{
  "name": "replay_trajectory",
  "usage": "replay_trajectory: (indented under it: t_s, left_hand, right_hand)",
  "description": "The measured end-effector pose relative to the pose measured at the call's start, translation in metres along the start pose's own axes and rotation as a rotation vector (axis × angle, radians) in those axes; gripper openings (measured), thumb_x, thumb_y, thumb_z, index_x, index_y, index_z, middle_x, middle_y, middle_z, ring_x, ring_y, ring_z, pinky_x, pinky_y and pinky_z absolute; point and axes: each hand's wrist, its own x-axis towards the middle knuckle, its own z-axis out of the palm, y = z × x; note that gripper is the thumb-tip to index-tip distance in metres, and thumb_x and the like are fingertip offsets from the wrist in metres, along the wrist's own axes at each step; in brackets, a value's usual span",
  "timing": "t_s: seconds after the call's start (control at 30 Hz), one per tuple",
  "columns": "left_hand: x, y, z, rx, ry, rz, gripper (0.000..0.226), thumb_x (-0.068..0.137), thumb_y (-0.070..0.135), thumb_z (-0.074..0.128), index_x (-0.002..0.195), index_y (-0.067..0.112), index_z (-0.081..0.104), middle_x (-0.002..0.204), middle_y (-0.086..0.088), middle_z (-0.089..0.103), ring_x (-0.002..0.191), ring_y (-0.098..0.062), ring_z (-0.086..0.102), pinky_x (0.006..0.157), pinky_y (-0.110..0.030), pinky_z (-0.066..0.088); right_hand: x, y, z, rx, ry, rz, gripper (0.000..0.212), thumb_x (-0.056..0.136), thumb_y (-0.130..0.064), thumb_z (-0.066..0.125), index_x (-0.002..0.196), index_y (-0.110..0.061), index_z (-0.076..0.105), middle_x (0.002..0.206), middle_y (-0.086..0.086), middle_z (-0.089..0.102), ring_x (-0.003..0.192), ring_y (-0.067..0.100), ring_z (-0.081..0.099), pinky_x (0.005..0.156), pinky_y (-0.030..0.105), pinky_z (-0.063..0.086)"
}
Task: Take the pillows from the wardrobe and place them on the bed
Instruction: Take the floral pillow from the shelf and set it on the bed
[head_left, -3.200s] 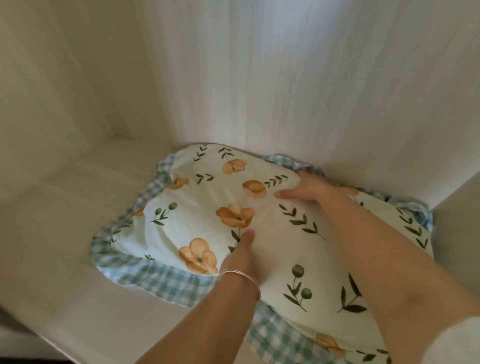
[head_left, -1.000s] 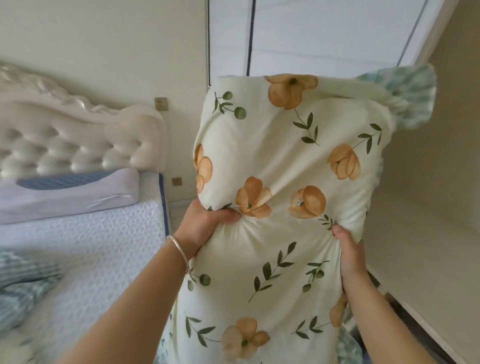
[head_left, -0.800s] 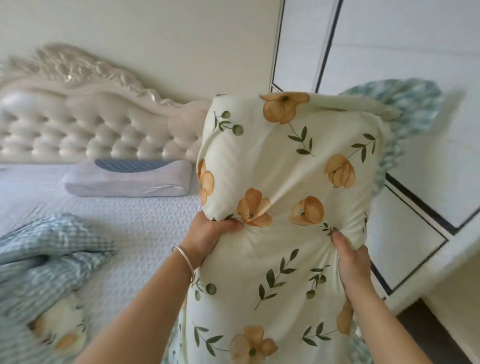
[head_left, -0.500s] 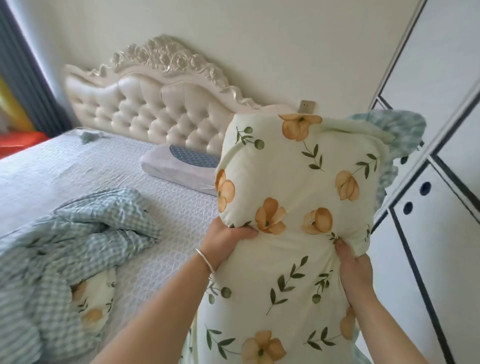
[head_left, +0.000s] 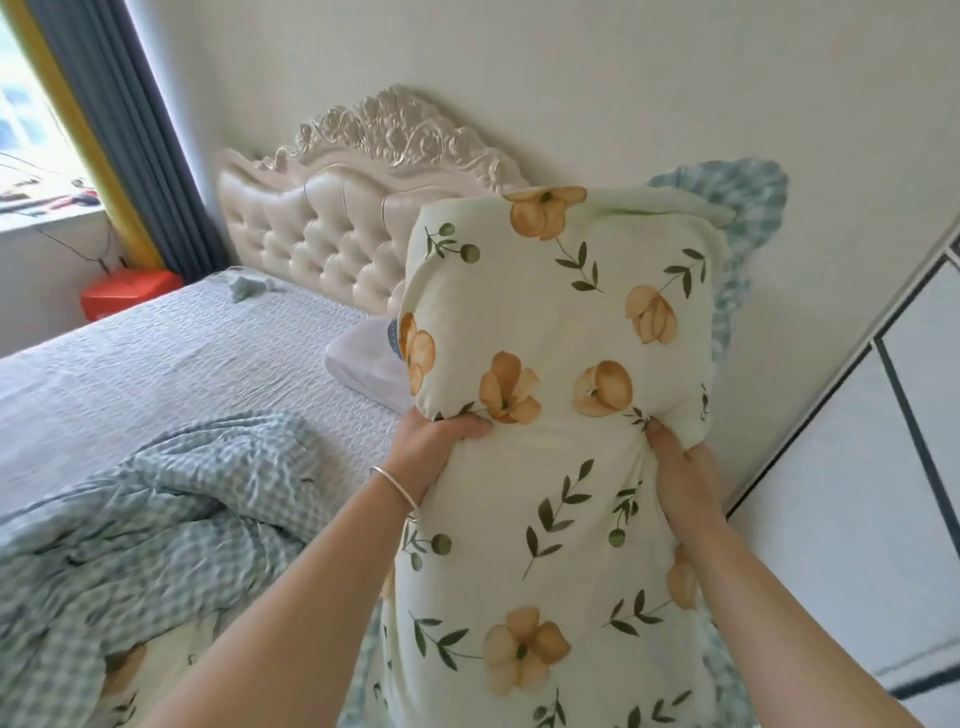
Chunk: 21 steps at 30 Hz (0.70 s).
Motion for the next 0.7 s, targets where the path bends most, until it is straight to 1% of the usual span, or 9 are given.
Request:
replay_trajectory:
  t_s: [0.1, 0.2, 0.33, 0.4, 0.47, 0.53, 0.63, 0.7]
  left_hand:
    - [0.058, 0.017, 0.002, -0.006, 0.009, 0.009, 0.044, 0.049, 0.016, 0.076, 0.092, 0.019, 0.068, 0.096, -0.009, 0.073, 0.091, -0.030, 0.068, 0.084, -0.048, 0.055]
    - [0.112, 0.028, 0.003, -0.026, 0.015, 0.007, 0.045, 0.050, 0.017, 0.076, 0.093, 0.021, 0.066, 0.099, -0.010, 0.072, 0.092, -0.030, 0.067, 0.084, -0.047, 0.055]
    - [0.178, 0.018, -0.001, -0.052, 0.093, -0.048, 0.064, 0.038, 0.026, 0.082, 0.101, 0.016, 0.069, 0.101, -0.011, 0.073, 0.095, -0.033, 0.068, 0.086, -0.052, 0.054]
    - [0.210, 0.009, -0.005, -0.077, 0.152, -0.078, 0.069, 0.036, 0.029, 0.081, 0.103, 0.017, 0.068, 0.102, -0.011, 0.073, 0.095, -0.033, 0.067, 0.086, -0.052, 0.054]
    - [0.241, 0.002, -0.007, -0.105, 0.208, -0.096, 0.071, 0.037, 0.029, 0.081, 0.105, 0.017, 0.067, 0.102, -0.011, 0.073, 0.095, -0.033, 0.068, 0.085, -0.053, 0.054]
    - [0.272, -0.006, -0.009, -0.151, 0.262, -0.096, 0.075, 0.039, 0.028, 0.082, 0.110, 0.016, 0.065, 0.105, -0.013, 0.072, 0.095, -0.034, 0.068, 0.084, -0.054, 0.055]
    - [0.321, -0.014, -0.011, -0.186, 0.345, -0.120, 0.074, 0.043, 0.026, 0.083, 0.113, 0.018, 0.062, 0.107, -0.014, 0.071, 0.096, -0.035, 0.068, 0.085, -0.055, 0.054]
    - [0.354, -0.021, -0.012, -0.220, 0.413, -0.164, 0.070, 0.045, 0.027, 0.082, 0.112, 0.020, 0.062, 0.106, -0.012, 0.071, 0.096, -0.034, 0.067, 0.086, -0.054, 0.054]
  right_hand:
    - [0.059, -0.006, 0.028, 0.017, -0.035, 0.003, 0.029, 0.095, -0.025, 0.048, 0.121, -0.016, 0.060, 0.111, 0.001, 0.063, 0.104, 0.018, 0.056, 0.083, 0.030, 0.040]
    - [0.113, -0.008, 0.055, 0.012, -0.060, 0.013, 0.031, 0.095, -0.028, 0.049, 0.121, -0.017, 0.060, 0.113, 0.000, 0.063, 0.105, 0.018, 0.056, 0.086, 0.030, 0.040]
    - [0.180, 0.005, 0.094, -0.034, -0.123, 0.037, 0.034, 0.094, -0.032, 0.051, 0.123, -0.016, 0.059, 0.114, 0.000, 0.063, 0.107, 0.020, 0.056, 0.094, 0.034, 0.041]
    - [0.215, 0.014, 0.117, -0.068, -0.159, 0.058, 0.035, 0.092, -0.036, 0.052, 0.121, -0.017, 0.060, 0.113, 0.000, 0.063, 0.107, 0.021, 0.056, 0.094, 0.036, 0.042]
    - [0.252, 0.021, 0.141, -0.077, -0.225, 0.070, 0.036, 0.092, -0.036, 0.052, 0.122, -0.018, 0.059, 0.112, -0.001, 0.061, 0.105, 0.020, 0.055, 0.090, 0.033, 0.040]
    - [0.290, 0.026, 0.168, -0.083, -0.302, 0.083, 0.035, 0.092, -0.034, 0.053, 0.123, -0.018, 0.057, 0.111, 0.000, 0.059, 0.102, 0.019, 0.053, 0.089, 0.031, 0.039]
    - [0.348, 0.038, 0.211, -0.127, -0.419, 0.093, 0.038, 0.090, -0.037, 0.055, 0.124, -0.020, 0.058, 0.114, -0.001, 0.061, 0.107, 0.021, 0.055, 0.095, 0.035, 0.041]
    - [0.392, 0.046, 0.238, -0.177, -0.491, 0.102, 0.040, 0.088, -0.040, 0.056, 0.123, -0.020, 0.059, 0.117, 0.000, 0.062, 0.110, 0.024, 0.056, 0.094, 0.036, 0.042]
